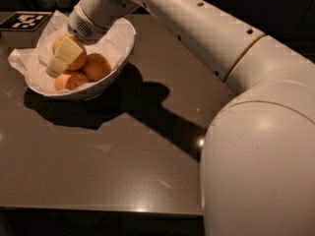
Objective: Pick orange from white bowl
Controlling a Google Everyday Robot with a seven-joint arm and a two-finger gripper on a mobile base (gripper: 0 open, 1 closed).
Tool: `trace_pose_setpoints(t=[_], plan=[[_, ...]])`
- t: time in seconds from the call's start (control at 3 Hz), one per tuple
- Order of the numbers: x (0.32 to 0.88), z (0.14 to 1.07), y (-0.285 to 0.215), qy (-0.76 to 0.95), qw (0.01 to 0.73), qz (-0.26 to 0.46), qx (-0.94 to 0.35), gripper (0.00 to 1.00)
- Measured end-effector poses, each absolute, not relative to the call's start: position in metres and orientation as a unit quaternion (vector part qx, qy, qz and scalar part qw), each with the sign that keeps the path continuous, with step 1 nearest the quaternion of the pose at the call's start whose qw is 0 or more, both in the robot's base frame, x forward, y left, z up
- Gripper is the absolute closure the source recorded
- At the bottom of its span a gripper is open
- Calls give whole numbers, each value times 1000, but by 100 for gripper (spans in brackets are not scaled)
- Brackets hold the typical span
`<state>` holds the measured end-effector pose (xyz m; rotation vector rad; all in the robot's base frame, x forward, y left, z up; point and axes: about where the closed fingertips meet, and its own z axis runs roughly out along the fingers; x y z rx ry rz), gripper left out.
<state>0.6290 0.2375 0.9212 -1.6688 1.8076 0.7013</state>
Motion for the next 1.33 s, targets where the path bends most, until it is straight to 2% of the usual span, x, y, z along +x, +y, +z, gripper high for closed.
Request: trace_pose_setpoints(t=[0.33, 1.33], plan=[[629, 921, 238, 677, 287, 263, -625, 18], [629, 921, 238, 677, 287, 263, -625, 88]])
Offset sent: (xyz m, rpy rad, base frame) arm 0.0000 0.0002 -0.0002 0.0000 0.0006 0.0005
